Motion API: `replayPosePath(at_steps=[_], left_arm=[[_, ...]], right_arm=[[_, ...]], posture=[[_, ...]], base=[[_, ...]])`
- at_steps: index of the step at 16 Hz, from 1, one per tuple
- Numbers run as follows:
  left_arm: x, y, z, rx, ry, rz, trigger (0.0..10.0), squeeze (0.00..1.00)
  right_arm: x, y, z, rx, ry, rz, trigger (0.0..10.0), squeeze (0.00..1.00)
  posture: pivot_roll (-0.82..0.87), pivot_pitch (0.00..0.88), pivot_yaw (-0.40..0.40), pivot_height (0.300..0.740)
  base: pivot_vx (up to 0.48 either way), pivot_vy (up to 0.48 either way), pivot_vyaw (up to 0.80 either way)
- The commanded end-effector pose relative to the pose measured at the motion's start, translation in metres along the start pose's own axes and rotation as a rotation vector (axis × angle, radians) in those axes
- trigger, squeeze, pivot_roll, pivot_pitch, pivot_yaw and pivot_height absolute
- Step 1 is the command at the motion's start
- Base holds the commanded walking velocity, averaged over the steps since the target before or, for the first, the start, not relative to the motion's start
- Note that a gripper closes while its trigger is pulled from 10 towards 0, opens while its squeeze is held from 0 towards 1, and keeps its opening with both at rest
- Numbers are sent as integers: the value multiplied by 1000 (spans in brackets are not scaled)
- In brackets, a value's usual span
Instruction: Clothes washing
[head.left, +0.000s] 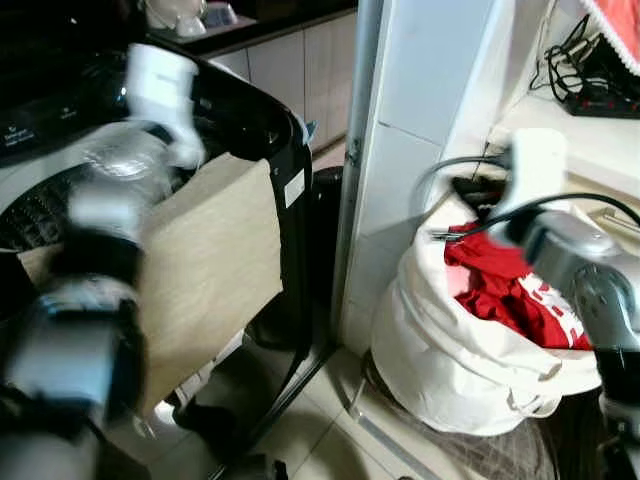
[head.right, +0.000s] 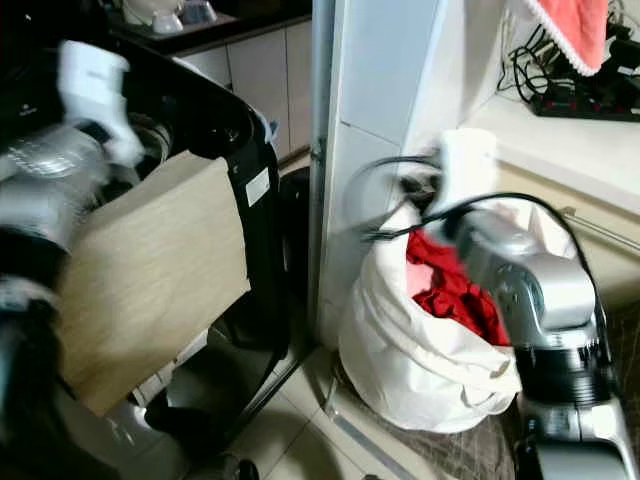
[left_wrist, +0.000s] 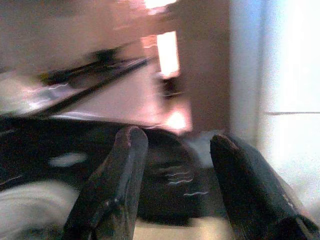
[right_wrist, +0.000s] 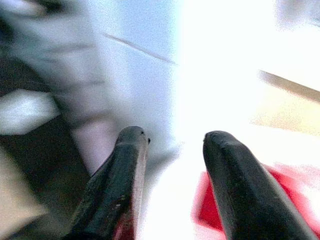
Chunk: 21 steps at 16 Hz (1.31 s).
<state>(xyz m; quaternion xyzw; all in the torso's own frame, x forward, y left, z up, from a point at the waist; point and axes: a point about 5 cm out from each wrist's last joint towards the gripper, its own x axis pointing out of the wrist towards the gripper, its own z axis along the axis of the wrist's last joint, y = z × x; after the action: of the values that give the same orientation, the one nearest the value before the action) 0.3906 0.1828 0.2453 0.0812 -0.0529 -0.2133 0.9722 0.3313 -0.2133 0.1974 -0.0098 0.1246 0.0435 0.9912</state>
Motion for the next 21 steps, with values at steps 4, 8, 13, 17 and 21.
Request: replayPosePath(at_steps=[4,8,13,17,21], left_arm=[[-15,-72,-9,-17,-30,-380,10000,0],[-49,-117,-20,-49,-16,-651,10000,0],[-66,-131,-21,-108,4,-721,10000,0],[-72,-135,-20,-121,6,-726,10000,0],[-75,-138,-20,-138,19,-738,10000,0]], right_arm=[[19,-46,-40,-81,156,-224,10000,1000],[18,-84,-80,80,260,-450,10000,1000],[13,-99,-100,208,238,-570,10000,1000],[7,-109,-112,379,154,-632,10000,1000],[3,-111,-124,363,202,-642,10000,0]], posture=[[-86,20,74,740],[-76,23,66,740],[-72,18,68,740],[-66,19,68,740],[-65,22,68,740]], base=[[0,0,0],[0,0,0],[0,0,0],[0,0,0],[0,0,0]])
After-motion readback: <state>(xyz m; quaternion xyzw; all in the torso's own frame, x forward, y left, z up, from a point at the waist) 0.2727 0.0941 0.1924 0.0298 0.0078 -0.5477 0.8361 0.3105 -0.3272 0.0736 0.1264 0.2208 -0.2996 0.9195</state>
